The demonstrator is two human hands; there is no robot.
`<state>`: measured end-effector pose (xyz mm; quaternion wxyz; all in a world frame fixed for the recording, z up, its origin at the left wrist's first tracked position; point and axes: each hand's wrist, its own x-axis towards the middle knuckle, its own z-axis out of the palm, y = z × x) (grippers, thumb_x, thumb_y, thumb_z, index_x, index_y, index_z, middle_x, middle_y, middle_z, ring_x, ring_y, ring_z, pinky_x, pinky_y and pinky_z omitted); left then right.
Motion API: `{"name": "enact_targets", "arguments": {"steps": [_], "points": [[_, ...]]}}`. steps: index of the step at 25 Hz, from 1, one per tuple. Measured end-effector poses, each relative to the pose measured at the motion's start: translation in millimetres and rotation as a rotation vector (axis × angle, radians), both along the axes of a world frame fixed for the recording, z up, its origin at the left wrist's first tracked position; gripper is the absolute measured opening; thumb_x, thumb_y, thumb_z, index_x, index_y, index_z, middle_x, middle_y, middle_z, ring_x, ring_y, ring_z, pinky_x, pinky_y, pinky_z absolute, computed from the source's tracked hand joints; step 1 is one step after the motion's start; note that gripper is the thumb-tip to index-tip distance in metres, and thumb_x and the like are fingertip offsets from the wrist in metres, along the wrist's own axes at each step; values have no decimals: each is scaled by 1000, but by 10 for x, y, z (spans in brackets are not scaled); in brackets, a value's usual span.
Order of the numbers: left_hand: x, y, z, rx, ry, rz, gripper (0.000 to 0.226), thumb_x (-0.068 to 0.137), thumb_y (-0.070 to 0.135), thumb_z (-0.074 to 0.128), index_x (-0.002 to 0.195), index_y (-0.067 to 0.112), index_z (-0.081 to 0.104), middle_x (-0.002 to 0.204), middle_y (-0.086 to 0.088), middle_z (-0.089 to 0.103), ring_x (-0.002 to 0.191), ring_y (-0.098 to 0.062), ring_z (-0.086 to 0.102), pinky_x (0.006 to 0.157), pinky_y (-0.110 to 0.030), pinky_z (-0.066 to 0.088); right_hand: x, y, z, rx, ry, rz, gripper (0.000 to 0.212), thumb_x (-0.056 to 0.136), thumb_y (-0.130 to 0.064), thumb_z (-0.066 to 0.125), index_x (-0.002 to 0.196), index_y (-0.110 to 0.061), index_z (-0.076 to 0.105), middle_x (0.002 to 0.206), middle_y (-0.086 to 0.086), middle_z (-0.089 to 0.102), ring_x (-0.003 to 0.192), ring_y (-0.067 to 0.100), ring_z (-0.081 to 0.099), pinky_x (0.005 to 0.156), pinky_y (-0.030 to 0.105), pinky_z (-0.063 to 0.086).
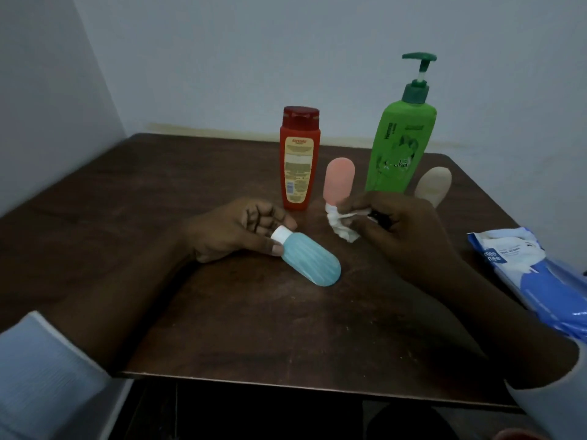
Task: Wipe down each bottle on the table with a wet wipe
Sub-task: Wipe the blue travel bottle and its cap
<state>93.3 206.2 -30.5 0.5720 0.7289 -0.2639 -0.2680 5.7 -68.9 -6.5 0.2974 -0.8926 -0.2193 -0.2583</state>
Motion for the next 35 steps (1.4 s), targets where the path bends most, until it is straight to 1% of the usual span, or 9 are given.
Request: {"name": "enact_targets", "arguments": {"steps": [3, 8, 12, 15, 19, 24, 28, 32, 35], "points": [[43, 5, -44, -6, 7, -23, 41, 87, -13, 68, 127, -1, 65, 125, -15, 73, 118, -29, 70, 95, -34, 60, -28, 71, 105, -246, 15, 183, 30, 92, -23, 58, 121, -20, 67, 124, -9, 65, 114, -2, 58, 94, 11, 46], [73, 17, -80, -27, 25, -37, 41, 85, -7, 70, 125, -2, 67, 126, -19, 71, 117, -29, 69, 95, -33, 60, -58, 26, -161, -463, 150, 415, 45, 88, -16, 55, 133, -17, 60, 144, -4, 53, 136, 4, 43, 110, 24, 40], [89, 7, -86, -26, 19, -40, 43, 80, -4, 74, 123, 1, 68, 125, -18, 72, 115, -29, 70, 92, -32, 61, 53, -14, -238, -405, 129, 421, 45, 84, -2, 70, 127, -16, 66, 138, -3, 58, 130, 7, 51, 105, 29, 46], [76, 8, -124, -27, 5, -2, 45, 77, -5, 75, 121, 3, 69, 122, -16, 74, 111, -26, 72, 89, -30, 62, 22, -28, -242, -354, 122, 373, 34, 86, -8, 72, 119, -17, 71, 129, -3, 65, 120, 6, 58, 96, 30, 52], [67, 25, -143, -22, -8, 2, 44, 76, -5, 76, 119, 2, 70, 119, -17, 75, 111, -28, 73, 90, -32, 62, -31, 96, -263, -498, 17, 400, 36, 81, -9, 74, 117, -14, 71, 121, 3, 66, 110, 16, 61, 89, 31, 53], [58, -2, -132, -24, -12, 3, 43, 78, -6, 75, 120, 1, 71, 116, -14, 77, 108, -24, 75, 88, -29, 62, 79, 33, -252, -383, 63, 281, 28, 87, -11, 69, 115, -13, 71, 116, 0, 68, 103, 12, 63, 85, 35, 54], [42, 4, -130, -34, -10, -5, 41, 76, -6, 75, 116, 3, 72, 116, -14, 77, 108, -24, 74, 88, -29, 62, -16, 164, -313, -520, -24, 408, 30, 86, -14, 68, 116, -11, 70, 120, 5, 65, 107, 18, 61, 88, 31, 51], [28, -7, -121, -30, -8, 1, 39, 76, -5, 75, 114, 6, 74, 115, -14, 77, 107, -23, 74, 87, -27, 62, 105, 107, -310, -386, 65, 264, 30, 89, -12, 66, 118, -15, 68, 120, -1, 64, 109, 13, 60, 90, 28, 50], [23, -14, -123, -8, -11, 16, 40, 76, -2, 76, 115, 7, 74, 118, -14, 76, 110, -23, 74, 87, -27, 62, -76, 95, -304, -480, 26, 364, 27, 89, -17, 67, 116, -13, 70, 121, 1, 64, 109, 14, 60, 88, 31, 52]]}}
